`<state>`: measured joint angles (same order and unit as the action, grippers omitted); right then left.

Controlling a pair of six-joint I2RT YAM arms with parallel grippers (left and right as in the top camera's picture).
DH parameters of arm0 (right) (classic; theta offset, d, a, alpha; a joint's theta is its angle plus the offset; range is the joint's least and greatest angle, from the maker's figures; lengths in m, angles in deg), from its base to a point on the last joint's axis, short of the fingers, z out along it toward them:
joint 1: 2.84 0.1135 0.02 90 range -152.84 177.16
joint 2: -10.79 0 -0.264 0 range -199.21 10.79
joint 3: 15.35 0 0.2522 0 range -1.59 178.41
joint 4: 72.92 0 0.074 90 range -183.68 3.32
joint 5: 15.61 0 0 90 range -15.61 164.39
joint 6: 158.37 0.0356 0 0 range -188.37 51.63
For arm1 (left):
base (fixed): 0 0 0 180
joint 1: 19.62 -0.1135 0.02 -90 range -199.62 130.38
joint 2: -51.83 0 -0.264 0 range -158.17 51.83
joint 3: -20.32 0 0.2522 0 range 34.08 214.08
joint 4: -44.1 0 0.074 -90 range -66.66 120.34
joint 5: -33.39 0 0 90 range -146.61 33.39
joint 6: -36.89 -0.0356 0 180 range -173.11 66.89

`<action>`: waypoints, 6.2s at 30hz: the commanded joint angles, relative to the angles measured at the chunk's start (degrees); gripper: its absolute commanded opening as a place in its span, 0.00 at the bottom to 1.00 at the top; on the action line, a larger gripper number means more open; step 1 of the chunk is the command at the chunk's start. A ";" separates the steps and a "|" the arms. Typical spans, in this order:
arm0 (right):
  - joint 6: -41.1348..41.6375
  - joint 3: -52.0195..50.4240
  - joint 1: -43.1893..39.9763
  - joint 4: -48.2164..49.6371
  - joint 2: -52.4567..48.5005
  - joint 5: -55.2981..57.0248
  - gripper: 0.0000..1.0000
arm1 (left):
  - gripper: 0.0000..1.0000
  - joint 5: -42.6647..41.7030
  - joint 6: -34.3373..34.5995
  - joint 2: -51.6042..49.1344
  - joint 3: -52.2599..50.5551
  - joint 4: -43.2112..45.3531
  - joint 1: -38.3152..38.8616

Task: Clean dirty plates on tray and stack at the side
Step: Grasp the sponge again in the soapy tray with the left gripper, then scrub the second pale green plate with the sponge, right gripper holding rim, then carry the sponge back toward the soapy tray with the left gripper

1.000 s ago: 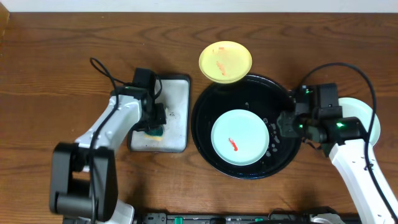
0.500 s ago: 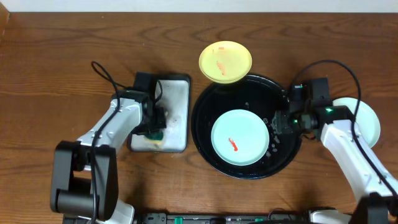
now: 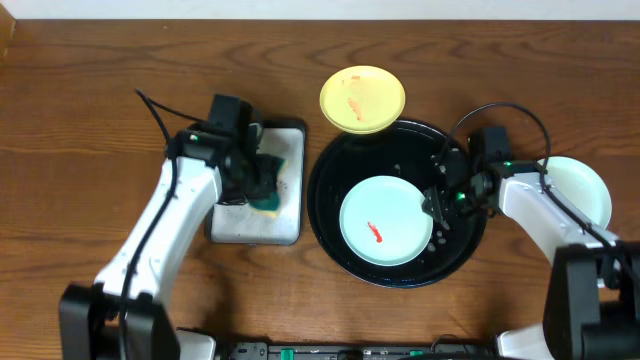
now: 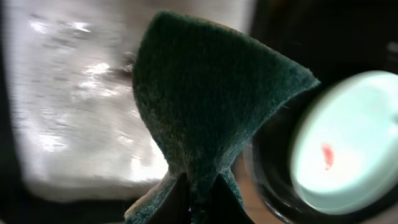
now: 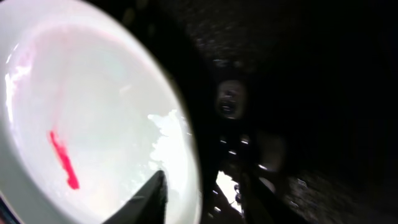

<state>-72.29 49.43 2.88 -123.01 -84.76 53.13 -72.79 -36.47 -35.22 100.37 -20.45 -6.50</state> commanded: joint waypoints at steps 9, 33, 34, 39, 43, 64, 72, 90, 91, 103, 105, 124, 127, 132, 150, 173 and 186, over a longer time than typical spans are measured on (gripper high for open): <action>22.16 -0.26 -0.37 0.61 -2.23 11.87 0.01 | 0.07 -2.64 12.26 3.10 0.92 2.73 15.43; 13.44 -0.24 0.81 -1.55 -1.42 9.22 0.01 | 0.07 -1.16 25.81 -26.97 0.74 36.13 31.56; 13.44 -0.24 0.81 -1.57 -1.42 9.22 0.01 | 0.07 0.96 23.89 -27.89 0.74 35.43 31.39; 13.46 -0.26 0.81 -1.60 -1.42 9.22 0.01 | 0.07 19.61 22.80 -28.02 0.83 24.96 31.06; 13.44 -0.26 0.81 -1.64 -1.42 9.46 0.01 | 0.07 33.07 21.79 -26.88 1.53 17.03 31.06; 13.03 -0.26 0.81 -2.03 -1.42 9.44 0.01 | 0.08 -5.97 34.73 -29.40 2.51 38.47 33.46; 13.03 -0.24 0.81 -2.08 -1.42 9.44 0.01 | 0.07 -15.30 31.71 -32.68 2.51 39.41 35.56; 13.03 -0.26 0.81 -1.99 -1.42 9.46 0.01 | 0.07 32.54 26.75 -26.73 6.95 7.87 30.01; 13.03 -0.26 0.81 -1.99 -1.42 9.44 0.01 | 0.07 34.34 26.10 -26.45 7.48 7.74 30.14; 12.98 -0.26 0.81 -1.92 -1.42 9.46 0.01 | 0.08 1.92 25.22 -30.01 7.65 24.52 30.69; 12.81 -0.26 0.81 -1.99 -1.42 9.44 0.01 | 0.08 -5.88 25.62 -31.17 7.65 28.72 30.91; 12.81 -0.26 0.81 -2.25 -1.42 9.40 0.01 | 0.07 1.18 23.06 -32.30 7.74 21.07 32.81; 12.79 -0.26 0.81 -2.23 -1.42 9.42 0.01 | 0.07 14.12 23.06 -30.97 7.74 15.43 31.15; 12.79 -0.24 0.81 -2.19 -1.42 9.42 0.01 | 0.07 29.55 22.99 -27.69 8.52 10.45 29.64; 12.87 -0.24 0.59 2.08 -1.42 8.72 0.01 | 0.07 31.15 18.71 -4.13 11.67 -4.24 23.45; 0.26 -0.24 6.12 4.00 -1.42 7.72 0.01 | 0.07 -2.29 12.41 -22.60 9.79 17.22 30.38; 0.70 -0.24 6.12 2.25 -1.42 7.72 0.01 | 0.08 3.39 18.75 -33.51 9.79 20.31 28.11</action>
<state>-71.35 49.43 8.45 -119.49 -86.05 60.89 -79.15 -19.59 -64.35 110.75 0.56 23.62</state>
